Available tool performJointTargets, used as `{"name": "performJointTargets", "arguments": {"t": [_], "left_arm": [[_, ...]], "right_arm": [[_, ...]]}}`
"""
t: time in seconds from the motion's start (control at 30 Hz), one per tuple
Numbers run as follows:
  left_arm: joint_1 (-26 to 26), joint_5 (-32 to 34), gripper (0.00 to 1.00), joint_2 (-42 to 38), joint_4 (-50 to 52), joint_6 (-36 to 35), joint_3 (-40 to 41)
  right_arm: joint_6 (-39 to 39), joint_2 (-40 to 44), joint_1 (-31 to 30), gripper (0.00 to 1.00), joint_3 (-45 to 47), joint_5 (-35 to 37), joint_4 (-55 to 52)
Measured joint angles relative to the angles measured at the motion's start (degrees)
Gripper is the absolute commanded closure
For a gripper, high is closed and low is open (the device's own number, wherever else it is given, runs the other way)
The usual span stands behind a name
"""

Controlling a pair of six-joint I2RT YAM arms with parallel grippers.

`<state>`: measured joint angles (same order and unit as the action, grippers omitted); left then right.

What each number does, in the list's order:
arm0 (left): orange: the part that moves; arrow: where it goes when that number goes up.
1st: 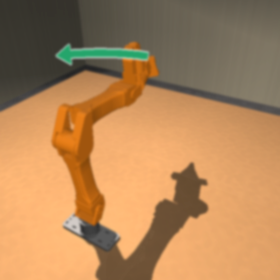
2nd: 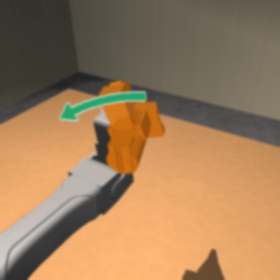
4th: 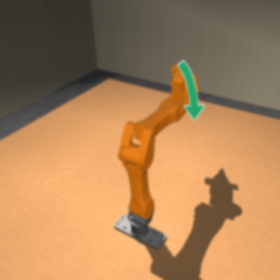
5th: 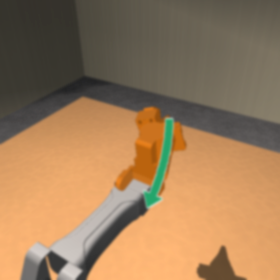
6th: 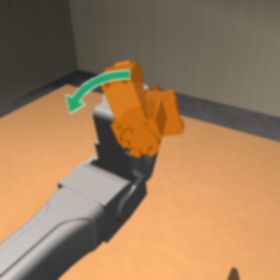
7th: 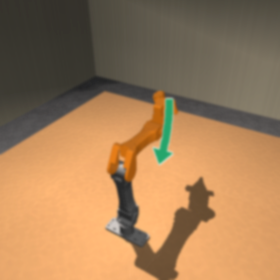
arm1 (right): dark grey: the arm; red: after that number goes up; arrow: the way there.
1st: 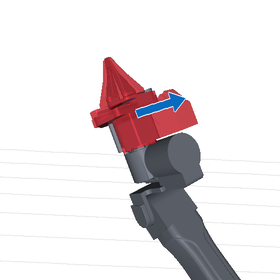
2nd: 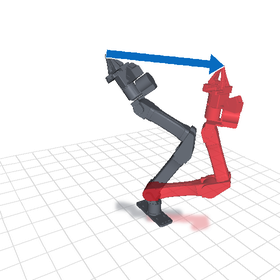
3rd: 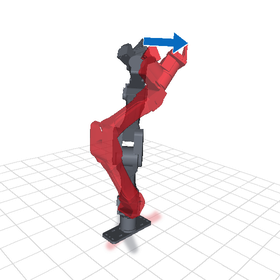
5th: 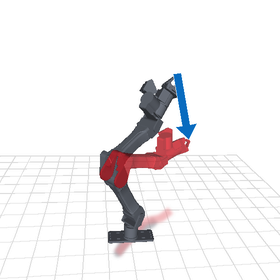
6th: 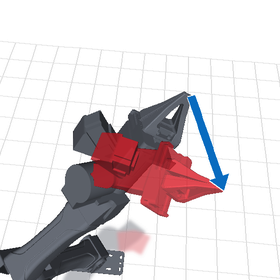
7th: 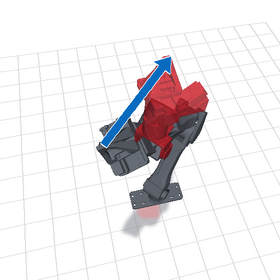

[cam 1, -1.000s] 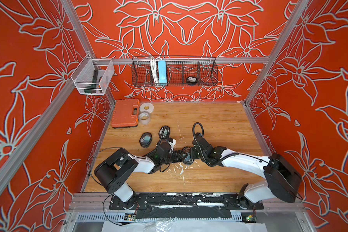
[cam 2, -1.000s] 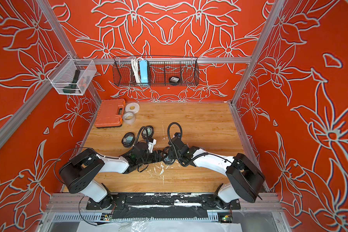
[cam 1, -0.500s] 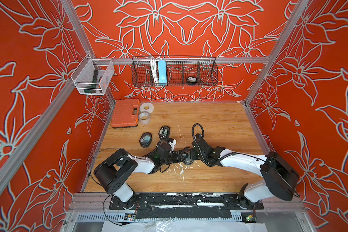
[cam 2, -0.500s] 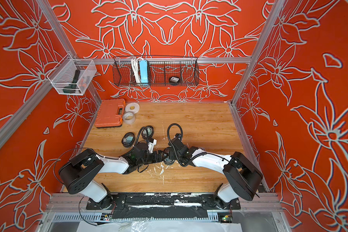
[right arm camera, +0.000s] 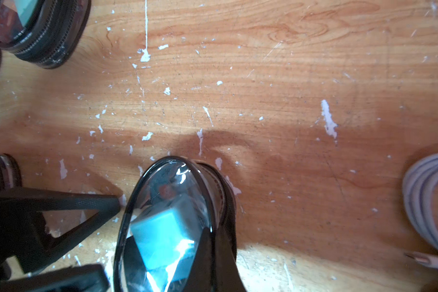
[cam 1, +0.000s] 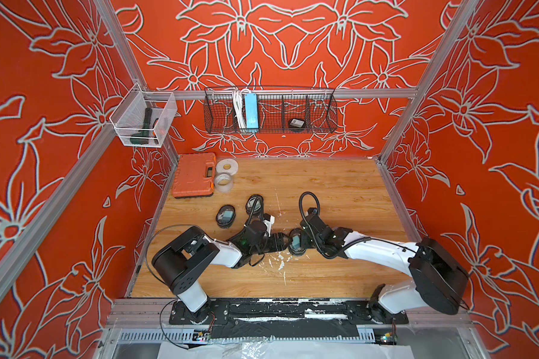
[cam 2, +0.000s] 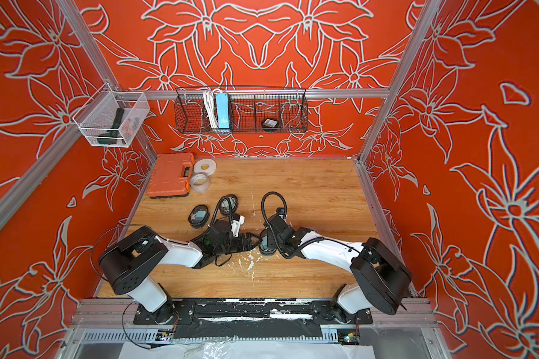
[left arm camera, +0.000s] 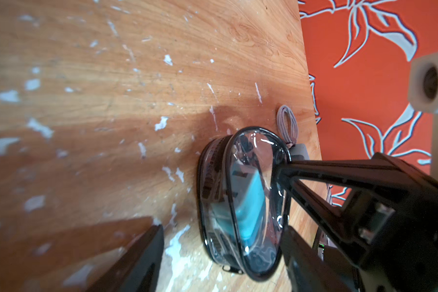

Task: Pack away charging kits
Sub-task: Close the storage bag at the center of the board.

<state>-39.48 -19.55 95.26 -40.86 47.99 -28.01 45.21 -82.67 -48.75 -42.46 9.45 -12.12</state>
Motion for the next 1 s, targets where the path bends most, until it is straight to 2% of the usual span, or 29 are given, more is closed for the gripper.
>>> {"name": "performJointTargets", "arguments": {"t": [0.1,0.2,0.3,0.33,0.4,0.47,0.67,0.77,0.87,1.0], "left_arm": [[-1.22,-0.17,0.31,1.49,-0.39,0.04,-1.42],[-2.23,-0.26,0.36,2.12,-0.44,0.26,-2.12],[-2.6,-0.31,0.38,2.47,-0.5,0.48,-2.36],[-2.6,-0.31,0.38,2.58,-0.59,0.5,-2.4],[-2.6,-0.46,0.38,2.95,-1.07,0.74,-2.43],[-2.6,-0.63,0.38,3.19,-1.42,0.92,-2.43],[-2.93,-0.87,0.36,3.3,-2.1,1.09,-2.43],[-2.95,-0.94,0.36,3.3,-2.12,1.11,-2.43],[-2.95,-0.96,0.36,3.37,-2.12,1.11,-2.49],[-2.97,-1.11,0.36,3.54,-2.12,1.11,-2.78]], "right_arm": [[-0.63,0.2,0.0,0.8,-0.02,-0.07,-0.33],[-1.18,1.07,0.02,0.72,-0.02,0.07,-1.7],[-1.14,3.89,0.22,0.69,0.35,0.66,-2.64],[-1.14,5.42,0.48,0.7,0.76,0.85,-2.71],[-0.96,9.27,1.68,0.81,2.32,1.29,-2.73],[-0.07,12.85,3.23,0.86,4.59,1.42,-2.73],[3.28,20.35,5.31,0.9,13.29,1.84,-2.62],[4.07,20.09,5.31,0.93,15.65,0.61,-1.25],[4.2,16.63,5.31,1.0,15.61,-1.81,1.2],[3.93,9.6,5.33,1.0,13.51,-4.9,4.42]]}}
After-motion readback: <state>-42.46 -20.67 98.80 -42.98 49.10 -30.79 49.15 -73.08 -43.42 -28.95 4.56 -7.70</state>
